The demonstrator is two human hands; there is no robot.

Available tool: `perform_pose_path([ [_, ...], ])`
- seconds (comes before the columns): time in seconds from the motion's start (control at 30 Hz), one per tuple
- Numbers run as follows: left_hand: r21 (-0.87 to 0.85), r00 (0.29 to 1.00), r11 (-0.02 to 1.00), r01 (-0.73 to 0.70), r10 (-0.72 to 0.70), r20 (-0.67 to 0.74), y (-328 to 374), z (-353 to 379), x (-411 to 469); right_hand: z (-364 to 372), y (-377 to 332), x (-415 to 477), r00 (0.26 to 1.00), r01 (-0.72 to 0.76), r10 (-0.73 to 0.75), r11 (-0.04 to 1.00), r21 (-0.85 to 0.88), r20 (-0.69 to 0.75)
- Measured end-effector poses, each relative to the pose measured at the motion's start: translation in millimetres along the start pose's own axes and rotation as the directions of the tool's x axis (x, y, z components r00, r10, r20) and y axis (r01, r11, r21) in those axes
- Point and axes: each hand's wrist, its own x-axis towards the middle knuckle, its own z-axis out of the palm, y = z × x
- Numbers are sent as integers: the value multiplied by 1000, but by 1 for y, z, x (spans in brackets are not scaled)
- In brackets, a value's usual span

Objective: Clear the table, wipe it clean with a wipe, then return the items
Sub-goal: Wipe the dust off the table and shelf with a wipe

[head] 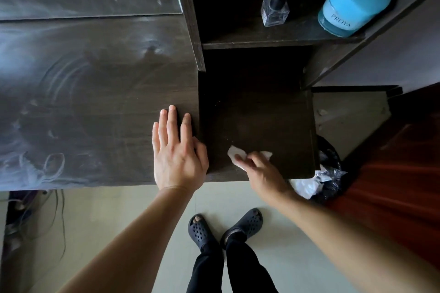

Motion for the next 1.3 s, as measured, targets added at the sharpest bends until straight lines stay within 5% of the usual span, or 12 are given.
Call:
perform_pose_path([
  [0.1,4,1000,1000,0,0,8,0,-1,-1,-15,32,0,1000,17,-18,1000,-21,-18],
  [0.2,2,1000,1000,-9,9,4,0,0,0,-49,77,31,920,-307,270,947,-96,-283],
  [0.3,-2,1000,1000,-11,11,-1,-1,2,0,-46,64,47,841,-465,419,883,-62,-342],
  [0.4,-3,1000,1000,-16,16,19,-3,1,-2,-3,-3,21,898,-342,345,938,59,-273],
  [0.53,6,999,1000,-26,26,33,-3,1,-1,23,-16,-23,995,-16,22,998,59,-98],
  [0.67,5,999,999,-37,37,22,-6,1,0,-3,34,-29,983,-80,76,997,-16,-169],
  [0.8,-46,999,998,-41,42,19,-9,-2,-1,-4,29,-17,854,-311,312,948,74,-416],
  [0.87,-69,992,991,-117,119,33,-21,-6,1,17,-10,-12,901,-227,245,969,93,-358],
  [0.93,-39,976,976,-213,214,33,-42,-10,3,38,-36,-14,974,1,17,997,80,-224],
  [1.0,-25,985,985,-169,169,15,-60,-16,4,37,-34,-10,981,97,-74,988,123,-181],
  [1.23,-21,998,998,-56,56,-13,-66,-18,0,-8,23,62,938,-210,202,978,2,-281],
  [1.3,-22,998,998,-55,55,-6,-67,-19,-1,9,2,59,963,-153,139,987,-42,-233],
])
